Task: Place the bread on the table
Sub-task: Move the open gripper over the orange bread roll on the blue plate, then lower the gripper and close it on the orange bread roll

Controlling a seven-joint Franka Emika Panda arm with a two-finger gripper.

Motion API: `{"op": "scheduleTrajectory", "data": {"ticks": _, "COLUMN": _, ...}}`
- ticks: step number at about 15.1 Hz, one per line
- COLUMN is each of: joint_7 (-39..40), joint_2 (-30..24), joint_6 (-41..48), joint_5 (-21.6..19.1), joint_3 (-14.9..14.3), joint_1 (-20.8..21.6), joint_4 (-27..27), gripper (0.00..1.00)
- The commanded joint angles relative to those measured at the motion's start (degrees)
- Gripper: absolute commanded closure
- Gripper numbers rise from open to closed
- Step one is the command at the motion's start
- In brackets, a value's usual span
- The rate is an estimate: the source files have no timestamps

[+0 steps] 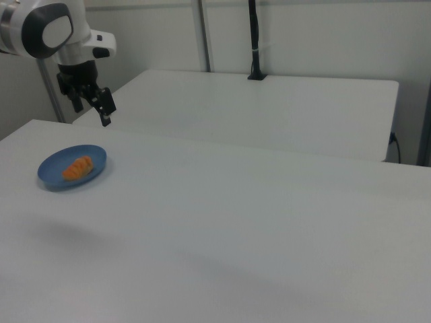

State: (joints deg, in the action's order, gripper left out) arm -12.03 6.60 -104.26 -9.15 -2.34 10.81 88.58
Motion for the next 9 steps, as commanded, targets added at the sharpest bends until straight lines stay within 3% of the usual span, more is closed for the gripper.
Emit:
{"op": "scheduleTrajectory", "data": {"ticks": 1, "joint_7": -5.7, "joint_2": 8.4, "joint_6": -5.1, "joint_5": -4.0, "joint_3": 0.0, "joint_1": 4.3, "joint_4": -8.8, "gripper": 0.00}}
{"op": "scheduleTrajectory", "data": {"ticks": 5, "joint_7": -14.8, "joint_2": 19.8, "joint_6": -14.6, "joint_5": -2.4, "joint_3": -0.1, "joint_1": 10.6, "joint_4": -15.5, "gripper": 0.00}}
{"op": "scheduleTrajectory", "data": {"ticks": 9, "joint_7": -18.9, "joint_2": 29.2, "joint_6": -19.6, "joint_5": 4.0, "joint_3": -0.6, "joint_1": 16.5, "joint_4": -19.4, "gripper": 0.00}}
